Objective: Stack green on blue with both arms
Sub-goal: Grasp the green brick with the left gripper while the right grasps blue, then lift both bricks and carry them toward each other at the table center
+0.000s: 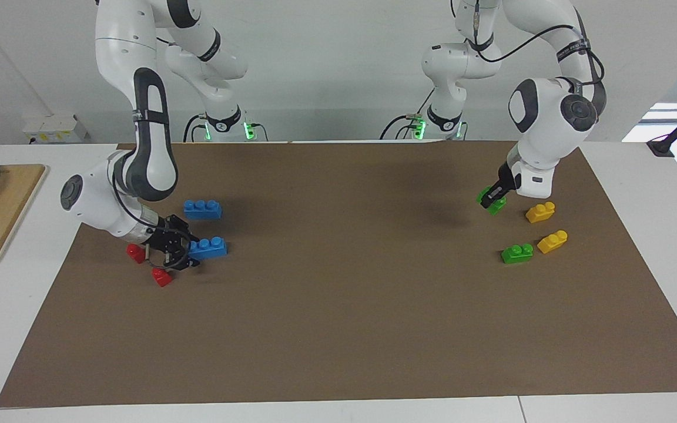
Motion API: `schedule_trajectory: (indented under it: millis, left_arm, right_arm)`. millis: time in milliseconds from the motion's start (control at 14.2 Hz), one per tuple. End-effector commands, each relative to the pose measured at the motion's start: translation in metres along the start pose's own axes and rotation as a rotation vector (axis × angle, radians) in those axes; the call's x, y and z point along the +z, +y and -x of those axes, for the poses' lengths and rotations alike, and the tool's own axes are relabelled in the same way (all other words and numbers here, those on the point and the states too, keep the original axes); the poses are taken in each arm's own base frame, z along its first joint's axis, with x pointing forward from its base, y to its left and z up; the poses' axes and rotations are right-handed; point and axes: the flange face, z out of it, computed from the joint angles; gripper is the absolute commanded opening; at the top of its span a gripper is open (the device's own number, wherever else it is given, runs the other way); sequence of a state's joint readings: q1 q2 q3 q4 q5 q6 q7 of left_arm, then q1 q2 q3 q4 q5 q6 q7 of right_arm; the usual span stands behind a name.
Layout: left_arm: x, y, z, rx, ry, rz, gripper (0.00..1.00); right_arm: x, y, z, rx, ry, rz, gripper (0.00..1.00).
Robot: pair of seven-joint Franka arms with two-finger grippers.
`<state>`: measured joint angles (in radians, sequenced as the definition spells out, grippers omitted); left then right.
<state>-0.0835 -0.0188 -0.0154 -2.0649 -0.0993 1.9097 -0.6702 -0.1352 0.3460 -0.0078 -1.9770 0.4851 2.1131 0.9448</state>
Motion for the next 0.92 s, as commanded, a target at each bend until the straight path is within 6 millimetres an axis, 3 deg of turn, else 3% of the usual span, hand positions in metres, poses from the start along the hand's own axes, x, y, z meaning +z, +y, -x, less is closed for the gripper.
schedule_trajectory:
  millis: [0, 212, 565, 706, 848]
  left_arm:
    - [-0.005, 0.007, 0.007, -0.055, -0.023, 0.018, 0.00]
    - [-0.003, 0.016, 0.014, -0.068, -0.022, 0.015, 0.00]
    - [-0.002, 0.021, 0.018, -0.138, -0.014, 0.019, 0.00]
    - [-0.003, 0.024, 0.018, -0.175, -0.004, 0.029, 0.00]
    - [-0.003, 0.025, 0.018, -0.246, -0.001, 0.033, 0.00]
  right_arm:
    - [0.001, 0.003, -0.003, -0.014, -0.010, -0.027, 0.26]
    - [-0.001, 0.005, -0.007, -0.070, -0.010, -0.031, 0.00]
    - [-0.011, -0.005, 0.003, -0.077, -0.020, -0.032, 0.00]
    - [-0.023, -0.024, 0.030, -0.032, -0.025, -0.036, 0.00]
    - [-0.019, -0.043, 0.072, -0.013, -0.018, -0.039, 0.00]
